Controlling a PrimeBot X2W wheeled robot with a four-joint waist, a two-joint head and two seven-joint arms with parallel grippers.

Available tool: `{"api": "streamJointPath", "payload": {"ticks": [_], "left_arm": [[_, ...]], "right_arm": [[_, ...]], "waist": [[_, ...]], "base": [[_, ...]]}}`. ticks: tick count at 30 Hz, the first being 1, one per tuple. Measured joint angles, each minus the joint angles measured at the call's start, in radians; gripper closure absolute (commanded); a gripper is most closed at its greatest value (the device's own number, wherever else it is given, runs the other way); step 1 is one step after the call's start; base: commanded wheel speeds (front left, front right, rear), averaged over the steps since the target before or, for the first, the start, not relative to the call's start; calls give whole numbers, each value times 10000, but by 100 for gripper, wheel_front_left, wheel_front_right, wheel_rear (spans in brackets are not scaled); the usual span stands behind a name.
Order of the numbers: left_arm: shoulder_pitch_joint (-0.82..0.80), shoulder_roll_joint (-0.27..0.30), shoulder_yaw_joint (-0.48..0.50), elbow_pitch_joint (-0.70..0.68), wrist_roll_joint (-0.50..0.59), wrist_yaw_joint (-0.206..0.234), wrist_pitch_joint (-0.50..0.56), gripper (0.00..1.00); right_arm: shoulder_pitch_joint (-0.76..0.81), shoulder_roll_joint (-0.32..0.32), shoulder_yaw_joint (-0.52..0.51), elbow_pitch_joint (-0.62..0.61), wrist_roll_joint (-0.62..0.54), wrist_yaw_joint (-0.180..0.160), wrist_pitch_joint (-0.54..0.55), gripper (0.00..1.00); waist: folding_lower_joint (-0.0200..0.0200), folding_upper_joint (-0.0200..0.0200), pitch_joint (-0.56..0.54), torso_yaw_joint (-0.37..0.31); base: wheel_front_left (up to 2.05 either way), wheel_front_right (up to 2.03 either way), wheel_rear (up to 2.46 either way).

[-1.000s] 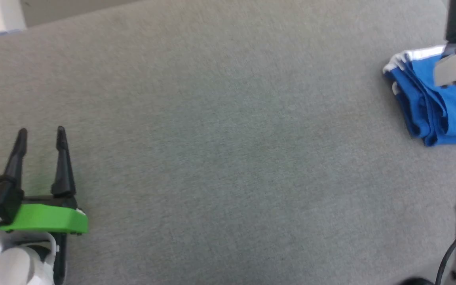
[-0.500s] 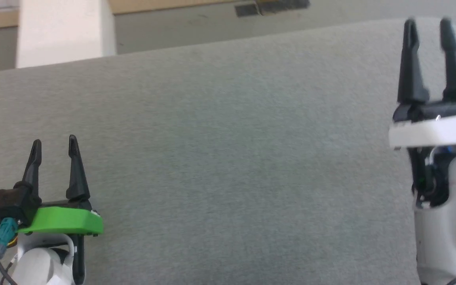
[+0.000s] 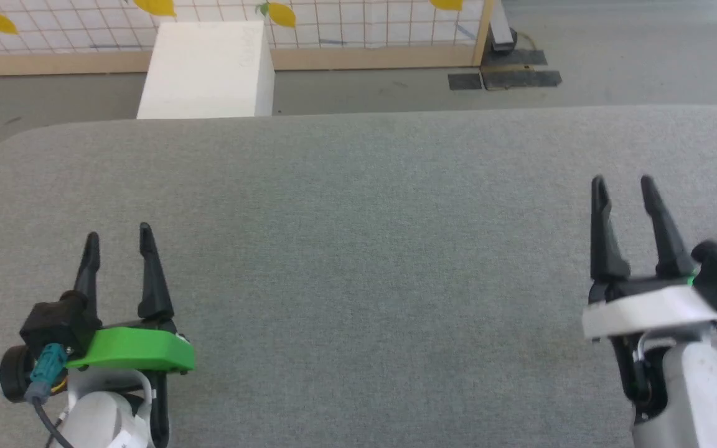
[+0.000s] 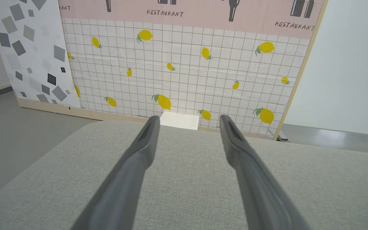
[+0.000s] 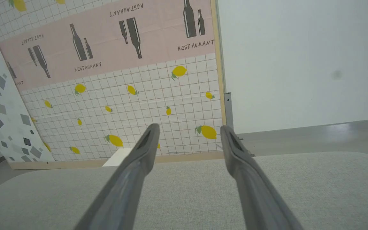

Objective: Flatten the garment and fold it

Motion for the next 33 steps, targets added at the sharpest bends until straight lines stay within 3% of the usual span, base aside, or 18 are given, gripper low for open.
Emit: {"api": "streamJointPath", "payload": {"ticks": [11, 29, 30, 33], "left_arm": [[326, -729, -188, 869, 709, -449, -15, 0], [541, -1361, 263, 1051, 1239, -838, -15, 0], [556, -1365, 265, 1058, 1241, -836, -12, 100], [553, -1365, 259, 1060, 1241, -834, -10, 100]], "right_arm": [[1500, 0, 226, -146, -123, 0, -17, 0], [1703, 0, 251, -56, -69, 0, -17, 0], [1703, -2, 247, -48, -69, 2, -13, 100], [1703, 0, 249, -48, -69, 2, -12, 100]], "waist": [[0, 0, -174, 52], [1, 0, -183, 10], [1, 0, -183, 10], [1, 0, -185, 9]], "base": [[0, 0, 0], [0, 0, 0], [0, 0, 0], [0, 0, 0]]}}
